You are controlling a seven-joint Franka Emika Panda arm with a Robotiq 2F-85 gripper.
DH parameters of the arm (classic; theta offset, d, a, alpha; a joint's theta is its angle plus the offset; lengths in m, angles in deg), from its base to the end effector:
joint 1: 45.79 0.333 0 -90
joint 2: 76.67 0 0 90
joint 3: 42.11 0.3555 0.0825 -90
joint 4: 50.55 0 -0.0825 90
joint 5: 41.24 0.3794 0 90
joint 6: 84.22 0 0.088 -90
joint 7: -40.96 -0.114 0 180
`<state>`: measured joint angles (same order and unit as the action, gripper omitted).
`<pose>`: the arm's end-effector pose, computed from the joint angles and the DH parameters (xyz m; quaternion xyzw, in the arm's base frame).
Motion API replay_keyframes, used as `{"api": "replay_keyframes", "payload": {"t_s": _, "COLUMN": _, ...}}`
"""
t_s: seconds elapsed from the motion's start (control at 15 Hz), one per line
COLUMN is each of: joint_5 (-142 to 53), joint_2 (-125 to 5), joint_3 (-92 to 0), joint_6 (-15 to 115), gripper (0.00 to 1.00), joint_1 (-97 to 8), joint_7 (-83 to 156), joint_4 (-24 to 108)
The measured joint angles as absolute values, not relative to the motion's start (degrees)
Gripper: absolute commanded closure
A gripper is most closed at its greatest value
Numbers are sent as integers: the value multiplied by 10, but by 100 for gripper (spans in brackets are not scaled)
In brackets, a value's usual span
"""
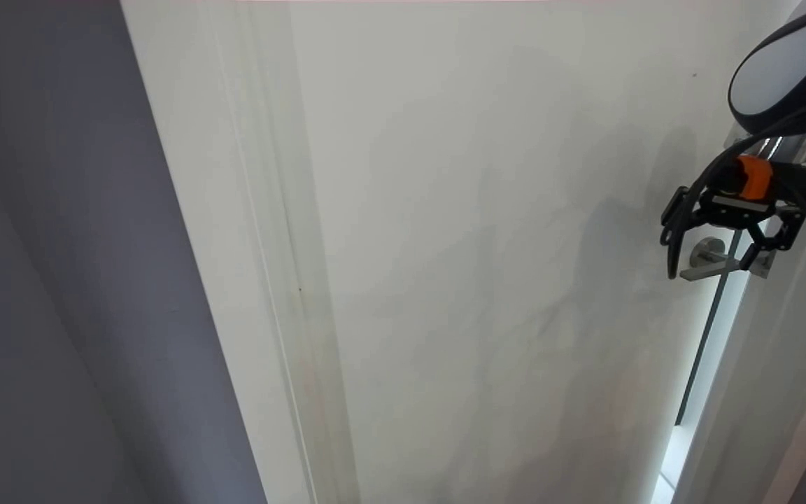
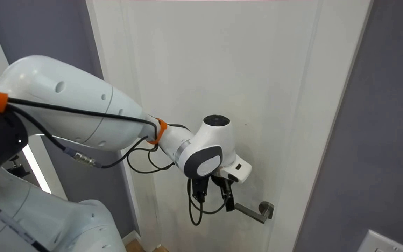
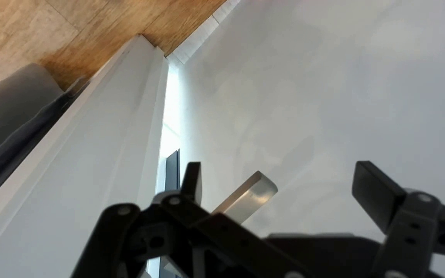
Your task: Open the door
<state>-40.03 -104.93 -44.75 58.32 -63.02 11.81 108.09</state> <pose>0.3357 -0.1210 0.4092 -0.9021 0.4180 -0.1037 0.0269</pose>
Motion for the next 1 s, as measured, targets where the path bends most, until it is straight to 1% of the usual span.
{"api": "replay_keyframes", "payload": {"t_s": 0.4, "joint_5": -400, "joint_2": -1042, "joint_3": -447, "joint_6": 591, "gripper": 0, "joint_1": -635, "joint_7": 105, "joint_4": 1081}}
{"api": "replay_keyframes", "payload": {"t_s": 1.0, "joint_5": -395, "joint_2": -954, "joint_3": -454, "joint_6": 701, "gripper": 0, "joint_1": -669, "joint_7": 37, "joint_4": 1074}}
